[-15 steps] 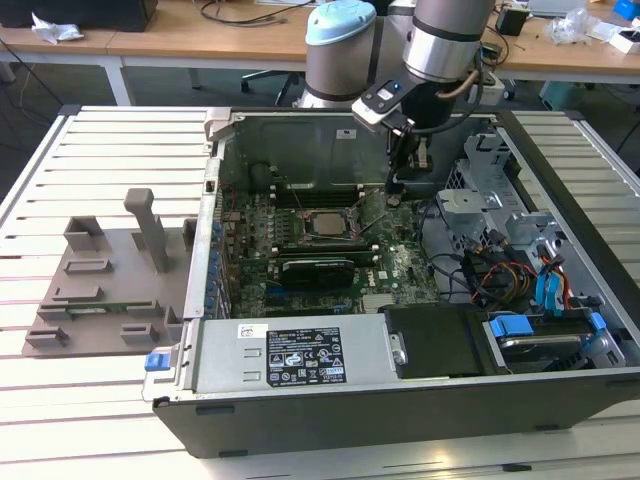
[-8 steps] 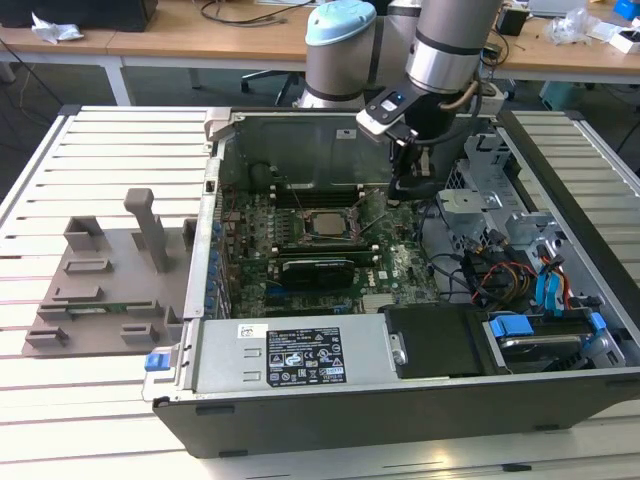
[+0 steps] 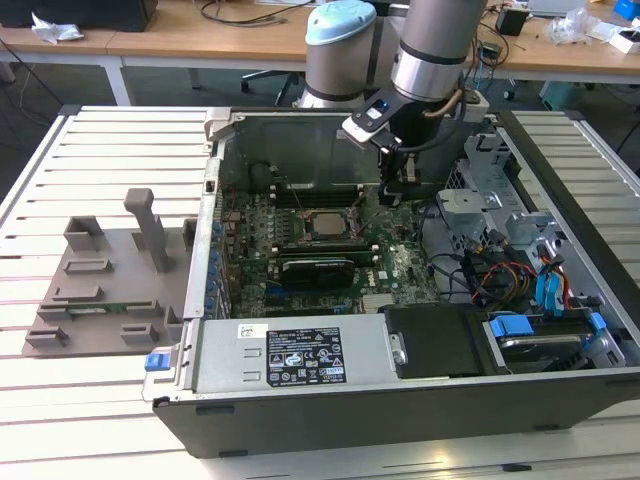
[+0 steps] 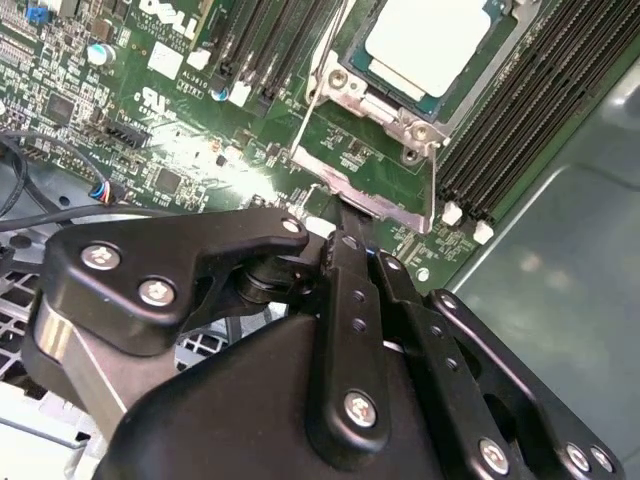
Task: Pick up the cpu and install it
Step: 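Close the cpu cover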
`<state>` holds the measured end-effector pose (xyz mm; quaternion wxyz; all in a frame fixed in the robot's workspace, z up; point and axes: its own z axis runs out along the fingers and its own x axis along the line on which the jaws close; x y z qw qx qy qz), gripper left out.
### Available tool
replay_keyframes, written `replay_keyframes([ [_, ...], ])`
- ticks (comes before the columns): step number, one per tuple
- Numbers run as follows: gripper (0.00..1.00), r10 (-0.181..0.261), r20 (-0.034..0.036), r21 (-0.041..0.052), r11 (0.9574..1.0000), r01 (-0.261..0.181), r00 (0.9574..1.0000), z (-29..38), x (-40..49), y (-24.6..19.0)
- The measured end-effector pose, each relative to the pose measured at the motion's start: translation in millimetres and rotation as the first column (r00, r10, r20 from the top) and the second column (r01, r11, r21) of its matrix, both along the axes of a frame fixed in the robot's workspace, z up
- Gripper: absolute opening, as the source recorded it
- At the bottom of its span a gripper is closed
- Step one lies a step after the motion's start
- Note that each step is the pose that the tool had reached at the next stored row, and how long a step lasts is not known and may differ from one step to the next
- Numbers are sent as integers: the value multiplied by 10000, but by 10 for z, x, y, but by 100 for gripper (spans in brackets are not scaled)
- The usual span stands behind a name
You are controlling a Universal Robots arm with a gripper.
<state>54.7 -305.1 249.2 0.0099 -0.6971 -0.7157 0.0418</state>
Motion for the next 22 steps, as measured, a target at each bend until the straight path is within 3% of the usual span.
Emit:
replay_keyframes([
  [22, 10, -1, 0, 0, 10000, 1, 10000, -2, -281, 0],
])
